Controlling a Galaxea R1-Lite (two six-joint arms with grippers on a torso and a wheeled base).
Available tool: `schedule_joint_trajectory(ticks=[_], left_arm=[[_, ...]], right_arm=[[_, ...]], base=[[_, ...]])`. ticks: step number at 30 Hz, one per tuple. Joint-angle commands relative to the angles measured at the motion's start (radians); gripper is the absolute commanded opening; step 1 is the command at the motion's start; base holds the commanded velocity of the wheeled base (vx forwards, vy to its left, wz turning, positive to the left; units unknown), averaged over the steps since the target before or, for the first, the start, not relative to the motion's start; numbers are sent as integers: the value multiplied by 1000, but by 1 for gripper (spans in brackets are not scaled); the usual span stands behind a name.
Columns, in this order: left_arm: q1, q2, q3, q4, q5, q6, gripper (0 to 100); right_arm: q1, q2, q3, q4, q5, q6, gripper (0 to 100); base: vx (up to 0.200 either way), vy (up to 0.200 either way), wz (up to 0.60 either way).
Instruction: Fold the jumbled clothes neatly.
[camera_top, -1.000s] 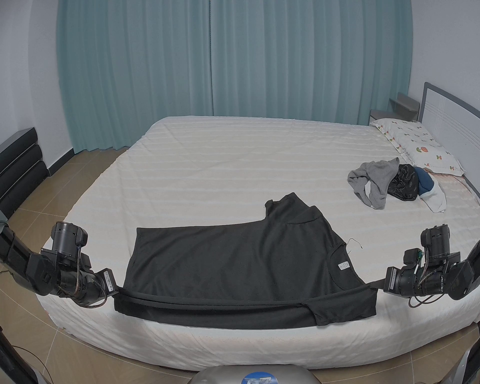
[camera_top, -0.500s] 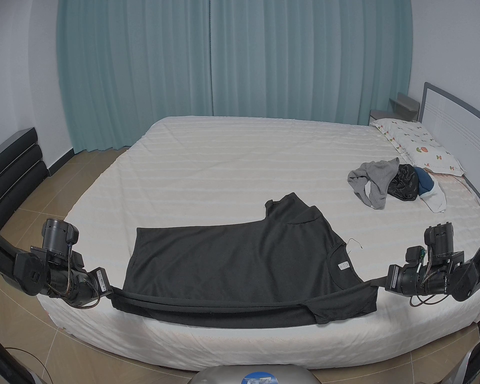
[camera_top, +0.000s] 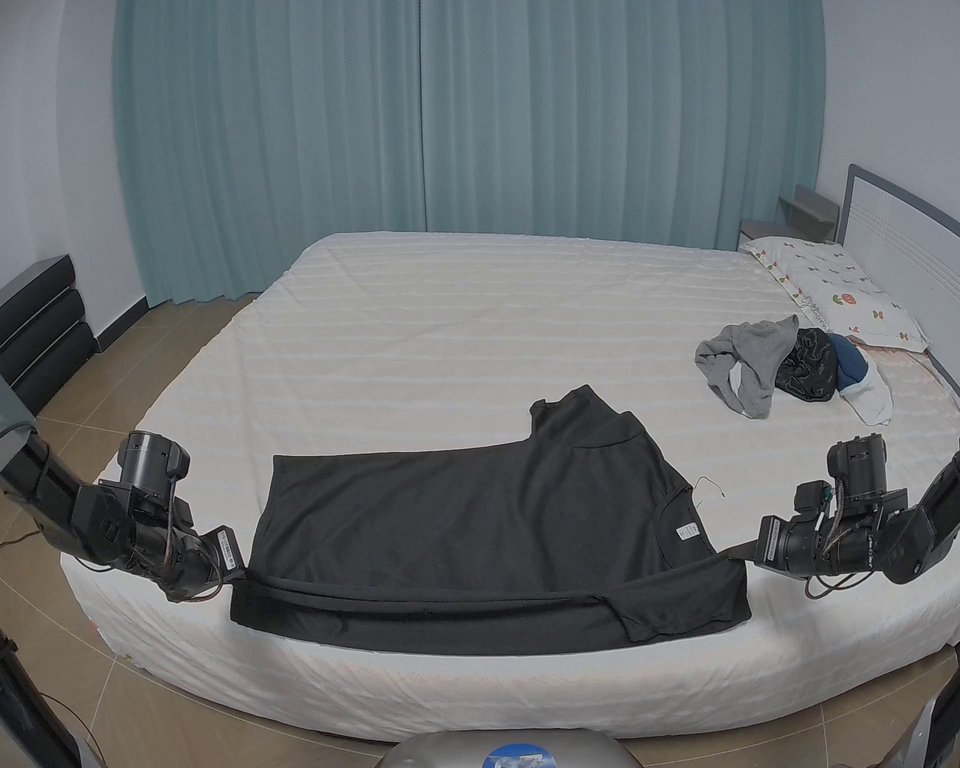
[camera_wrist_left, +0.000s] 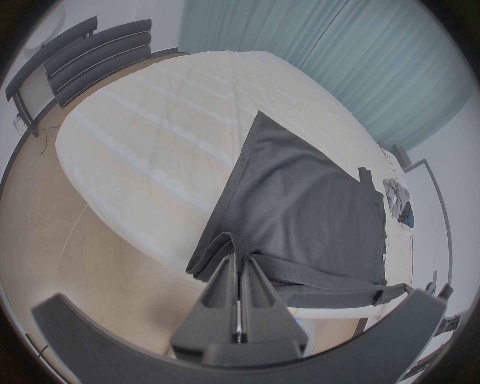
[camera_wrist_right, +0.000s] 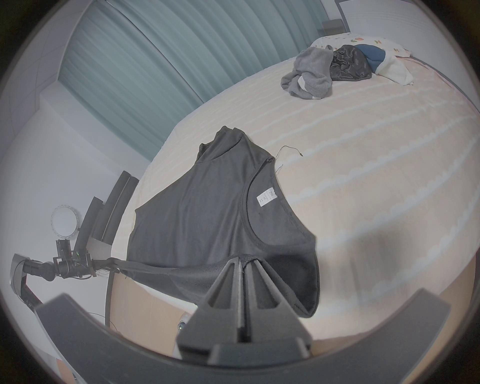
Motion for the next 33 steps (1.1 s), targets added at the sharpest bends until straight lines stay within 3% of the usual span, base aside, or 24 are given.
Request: schedule_joint_trajectory(ticks=[1,12,13,14,15,20,26,33], left_arm=[[0,98,-59,-1,0,-21,0],[-5,210,-140,0,0,-50,0],[-5,215,-140,0,0,-50,100],[-5,216,-142,0,0,-50,100],[-5,219,-142,0,0,-50,100],[-5,230,-148,-1,0,-69,100],[6,209,-145,-1,-9,-84,100],[70,86,-117,9,-74,-109,100]], right_arm=[[8,87,-60,3,-8,0,0],[29,207,-146,-2,-40,14,0],[29,219,-149,-6,-40,22,0],[29,225,-149,-6,-40,23,0],[29,233,-150,-8,-40,26,100],[28,235,-153,-9,-36,45,100],[23,179,-141,-9,-28,129,100],[6,83,-34,-54,67,210,100]], base=[[0,0,0],[0,0,0],[0,0,0],[0,0,0],[0,0,0],[0,0,0],[0,0,0],[0,0,0]])
